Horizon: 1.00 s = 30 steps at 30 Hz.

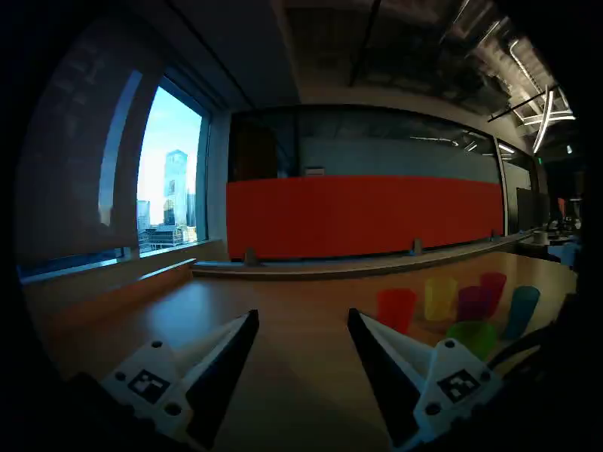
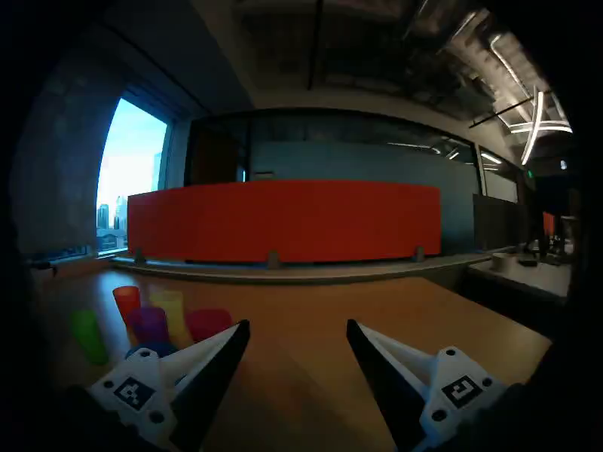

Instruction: Pour water

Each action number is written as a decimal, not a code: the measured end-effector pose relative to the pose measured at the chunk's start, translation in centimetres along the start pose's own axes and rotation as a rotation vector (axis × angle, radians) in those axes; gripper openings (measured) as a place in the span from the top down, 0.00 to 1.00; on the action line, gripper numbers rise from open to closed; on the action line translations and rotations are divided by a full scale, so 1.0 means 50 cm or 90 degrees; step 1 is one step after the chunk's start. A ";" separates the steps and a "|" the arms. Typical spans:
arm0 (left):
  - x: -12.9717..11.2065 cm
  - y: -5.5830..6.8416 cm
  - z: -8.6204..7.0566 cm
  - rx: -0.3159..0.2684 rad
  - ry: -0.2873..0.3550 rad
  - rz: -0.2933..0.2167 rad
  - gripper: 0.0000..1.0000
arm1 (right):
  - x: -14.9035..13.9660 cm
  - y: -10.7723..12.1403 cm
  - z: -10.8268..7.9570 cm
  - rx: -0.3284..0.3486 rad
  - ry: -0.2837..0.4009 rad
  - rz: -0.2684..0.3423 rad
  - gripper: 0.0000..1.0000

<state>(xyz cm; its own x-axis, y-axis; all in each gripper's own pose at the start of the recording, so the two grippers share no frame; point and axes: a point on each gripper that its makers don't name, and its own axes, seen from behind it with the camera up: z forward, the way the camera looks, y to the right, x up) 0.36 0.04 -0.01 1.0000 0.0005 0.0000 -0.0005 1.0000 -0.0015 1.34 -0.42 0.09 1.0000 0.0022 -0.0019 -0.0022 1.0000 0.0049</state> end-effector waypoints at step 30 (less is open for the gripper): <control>0.217 0.006 0.051 -0.051 -0.022 -0.012 0.13 | 0.252 0.002 0.008 0.023 0.016 -0.030 0.01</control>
<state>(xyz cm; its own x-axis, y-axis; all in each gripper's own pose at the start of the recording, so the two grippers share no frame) 11.22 0.36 2.54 0.9992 -0.0175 0.0353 0.0203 0.9965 -0.0805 13.92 -0.30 0.47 0.9986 -0.0444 -0.0276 0.0454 0.9982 0.0400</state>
